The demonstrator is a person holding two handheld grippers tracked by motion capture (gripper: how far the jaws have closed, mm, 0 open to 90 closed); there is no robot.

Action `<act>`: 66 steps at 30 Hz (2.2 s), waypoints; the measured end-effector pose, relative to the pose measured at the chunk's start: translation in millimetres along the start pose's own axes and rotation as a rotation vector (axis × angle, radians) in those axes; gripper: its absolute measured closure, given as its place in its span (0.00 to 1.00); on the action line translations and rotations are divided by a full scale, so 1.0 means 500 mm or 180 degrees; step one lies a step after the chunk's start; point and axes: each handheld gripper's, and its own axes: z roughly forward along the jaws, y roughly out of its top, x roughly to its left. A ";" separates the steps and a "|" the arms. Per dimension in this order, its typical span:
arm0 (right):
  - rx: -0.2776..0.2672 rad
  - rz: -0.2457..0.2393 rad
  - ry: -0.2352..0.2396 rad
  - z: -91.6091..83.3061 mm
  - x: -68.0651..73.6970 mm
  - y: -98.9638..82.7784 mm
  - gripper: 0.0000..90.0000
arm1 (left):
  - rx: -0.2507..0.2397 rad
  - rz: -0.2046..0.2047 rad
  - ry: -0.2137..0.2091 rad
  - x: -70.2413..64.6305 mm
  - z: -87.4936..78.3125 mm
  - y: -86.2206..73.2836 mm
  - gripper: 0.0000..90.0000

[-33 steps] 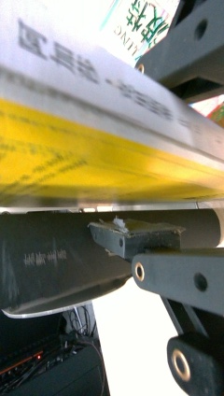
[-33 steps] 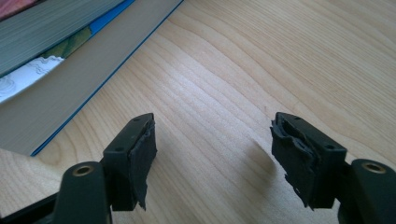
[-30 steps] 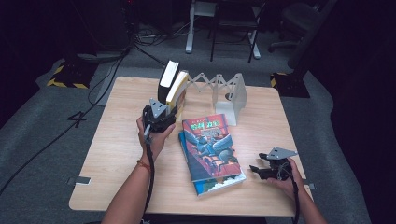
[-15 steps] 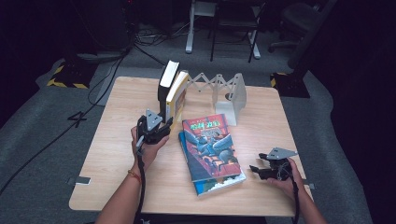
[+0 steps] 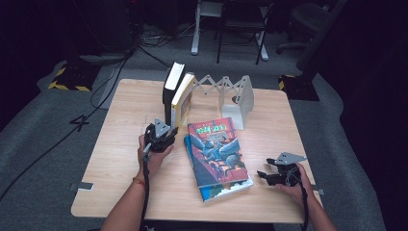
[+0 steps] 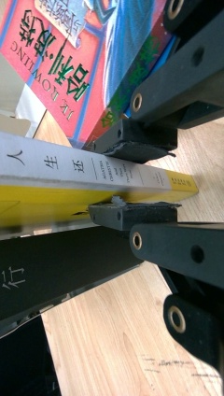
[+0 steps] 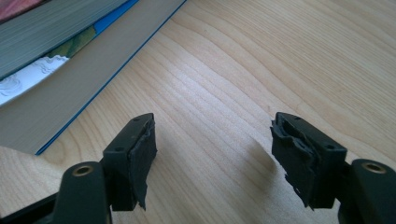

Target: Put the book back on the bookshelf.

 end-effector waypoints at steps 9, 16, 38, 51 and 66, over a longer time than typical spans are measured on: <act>-0.0005 0.0010 -0.0003 0.001 0.000 0.000 0.34 | 0.0000 -0.0277 0.0267 -0.013 0.034 0.018 0.81; -0.0008 0.0006 0.0002 0.000 0.000 0.000 0.34 | 0.0027 -0.0384 0.0394 -0.023 0.059 0.033 0.81; -0.0010 0.0000 0.0009 0.000 -0.002 -0.002 0.34 | 0.0097 -0.0482 0.0463 -0.024 0.105 0.064 0.81; -0.0014 0.0006 0.0006 -0.001 -0.003 -0.003 0.34 | 0.0140 -0.0513 0.0481 -0.020 0.121 0.075 0.81; -0.0012 0.0005 0.0000 -0.002 -0.003 -0.003 0.34 | 0.0210 -0.0473 0.0510 -0.018 0.134 0.087 0.81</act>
